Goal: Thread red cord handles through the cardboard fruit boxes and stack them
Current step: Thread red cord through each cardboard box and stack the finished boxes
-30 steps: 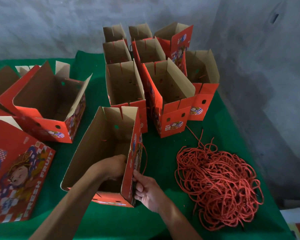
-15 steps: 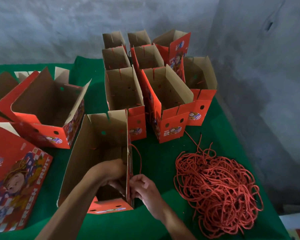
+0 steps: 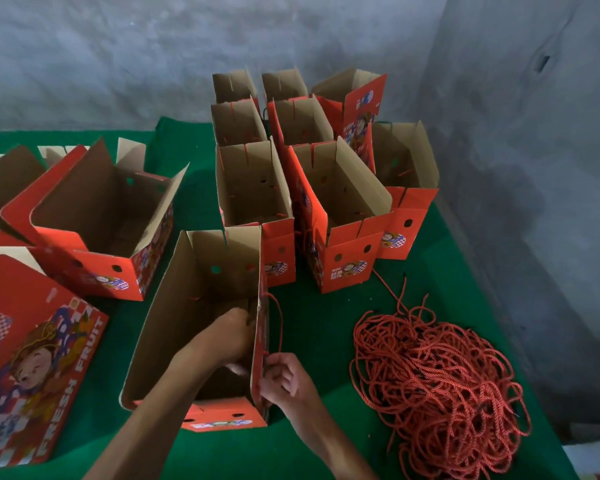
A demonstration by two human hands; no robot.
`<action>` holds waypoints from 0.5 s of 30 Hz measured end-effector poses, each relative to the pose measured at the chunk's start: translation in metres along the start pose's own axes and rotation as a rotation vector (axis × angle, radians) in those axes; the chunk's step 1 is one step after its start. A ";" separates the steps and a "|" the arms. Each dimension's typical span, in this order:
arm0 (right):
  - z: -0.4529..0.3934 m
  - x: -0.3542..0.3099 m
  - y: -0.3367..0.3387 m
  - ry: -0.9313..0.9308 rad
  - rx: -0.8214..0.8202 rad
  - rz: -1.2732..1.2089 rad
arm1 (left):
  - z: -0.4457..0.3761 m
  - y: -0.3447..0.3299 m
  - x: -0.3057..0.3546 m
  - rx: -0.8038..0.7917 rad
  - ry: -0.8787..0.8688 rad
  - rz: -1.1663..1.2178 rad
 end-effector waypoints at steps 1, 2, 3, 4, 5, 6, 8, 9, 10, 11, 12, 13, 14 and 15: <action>0.001 -0.001 0.001 0.027 -0.008 0.055 | 0.003 0.002 0.004 0.022 -0.035 0.013; 0.001 -0.003 0.001 0.057 -0.014 0.105 | 0.007 0.003 0.009 0.029 -0.067 0.026; 0.002 -0.004 0.002 0.089 -0.015 0.146 | 0.012 0.003 0.014 0.021 -0.093 0.046; 0.001 -0.006 0.004 0.120 -0.007 0.180 | 0.016 0.002 0.020 0.017 -0.128 0.068; 0.002 -0.007 0.006 0.147 0.008 0.212 | 0.020 0.001 0.026 0.030 -0.172 0.089; 0.002 -0.009 0.009 0.170 0.035 0.243 | 0.024 0.001 0.033 0.048 -0.214 0.115; 0.003 -0.014 0.017 0.207 0.121 0.294 | 0.030 -0.003 0.042 0.019 -0.258 0.244; 0.003 -0.017 0.020 0.225 0.167 0.324 | 0.032 -0.005 0.044 -0.008 -0.273 0.297; 0.003 -0.020 0.023 0.247 0.208 0.370 | 0.033 -0.005 0.045 -0.017 -0.300 0.315; 0.002 -0.022 0.026 0.273 0.240 0.424 | 0.033 -0.005 0.045 -0.010 -0.336 0.302; 0.002 -0.023 0.027 0.297 0.264 0.466 | 0.033 -0.004 0.045 0.007 -0.385 0.279; 0.003 -0.023 0.028 0.319 0.290 0.486 | 0.033 -0.003 0.044 0.023 -0.442 0.246; 0.004 -0.021 0.029 0.339 0.327 0.484 | 0.035 -0.002 0.044 0.027 -0.502 0.212; 0.006 -0.018 0.030 0.352 0.367 0.473 | 0.038 -0.002 0.044 0.013 -0.546 0.179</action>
Point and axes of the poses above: each hand's wrist, its own z-axis away from the middle knuckle, its own y-axis out of the back of the hand, x = y × z, the point moved 3 cm from there along -z, towards the middle knuckle, and after that the axes turned 1 degree about y, right-handed, at the moved point
